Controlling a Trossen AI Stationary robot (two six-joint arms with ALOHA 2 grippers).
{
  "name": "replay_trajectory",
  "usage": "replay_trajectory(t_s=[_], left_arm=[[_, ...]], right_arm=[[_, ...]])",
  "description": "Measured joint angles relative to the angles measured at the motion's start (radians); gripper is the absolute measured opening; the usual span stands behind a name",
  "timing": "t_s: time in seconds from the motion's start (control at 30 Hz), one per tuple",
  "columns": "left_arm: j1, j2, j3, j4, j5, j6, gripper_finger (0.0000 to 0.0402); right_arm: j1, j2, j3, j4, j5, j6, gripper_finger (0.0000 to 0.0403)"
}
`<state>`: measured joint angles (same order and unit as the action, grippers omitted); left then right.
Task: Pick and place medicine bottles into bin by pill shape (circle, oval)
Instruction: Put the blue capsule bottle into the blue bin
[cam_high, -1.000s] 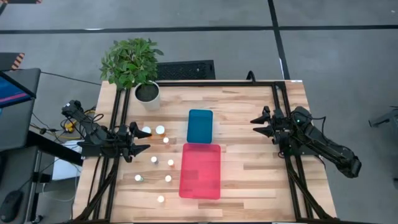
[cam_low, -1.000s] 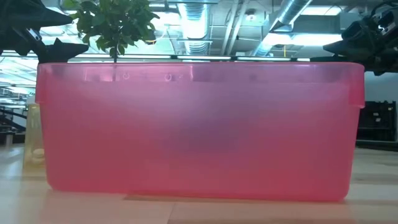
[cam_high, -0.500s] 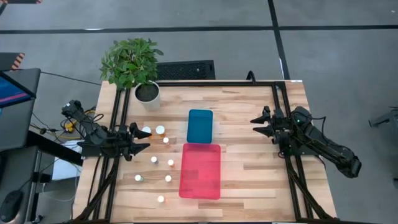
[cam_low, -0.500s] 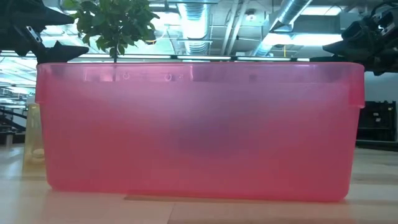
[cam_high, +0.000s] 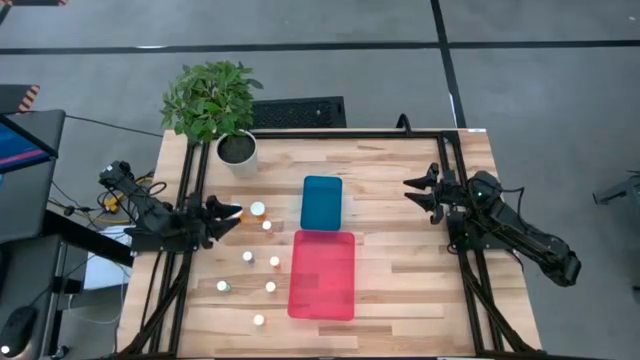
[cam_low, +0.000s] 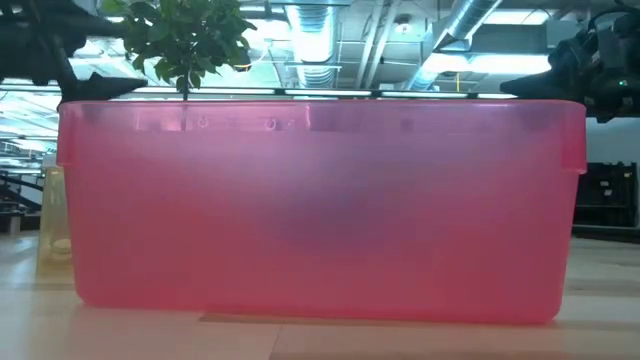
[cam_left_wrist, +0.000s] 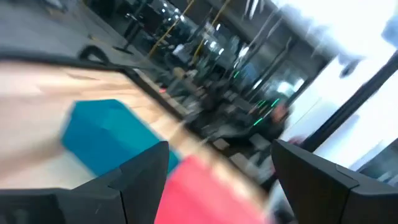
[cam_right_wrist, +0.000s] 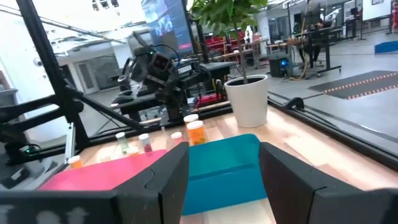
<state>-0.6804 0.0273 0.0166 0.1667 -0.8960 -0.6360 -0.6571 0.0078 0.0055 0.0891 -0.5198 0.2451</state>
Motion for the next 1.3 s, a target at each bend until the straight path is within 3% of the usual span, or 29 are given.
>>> replay_trajectory(t_s=[0.13,0.27,0.37,0.47,0.63,0.83,1.0,1.1,1.3], left_arm=[[0.000,0.000,0.000,0.212,-0.001,-0.058,0.0277],[0.000,0.000,0.008,0.471,-0.008,0.031,0.0277],[0.000,0.011,0.078,0.481,-0.011,0.109,0.0277],[0.000,0.067,0.209,0.336,-0.049,0.160,0.0277],[0.000,0.217,0.481,-0.129,-0.099,0.071,0.0277],[0.000,0.462,0.775,-0.721,0.109,-0.291,0.0277],[0.000,0.691,0.929,-1.077,0.292,-0.445,0.0277],[0.000,0.811,0.967,-1.208,0.385,-0.507,0.0277],[0.023,0.975,0.958,-1.225,0.537,-0.533,0.0277]], right_arm=[[0.010,0.000,0.000,0.002,0.002,0.106,0.0205],[0.018,0.000,0.000,0.008,0.029,0.355,0.0205],[0.018,0.000,0.000,0.011,0.028,0.555,0.0205],[0.018,0.000,0.000,0.009,0.029,0.648,0.0205],[0.025,0.000,0.000,0.008,0.027,0.656,0.0205],[0.030,0.000,0.000,0.008,0.026,0.641,0.0205],[0.030,0.000,0.000,0.008,0.026,0.638,0.0204],[0.030,0.000,0.000,0.008,0.026,0.637,0.0204],[0.030,0.000,0.000,0.008,0.025,0.636,0.0205]])
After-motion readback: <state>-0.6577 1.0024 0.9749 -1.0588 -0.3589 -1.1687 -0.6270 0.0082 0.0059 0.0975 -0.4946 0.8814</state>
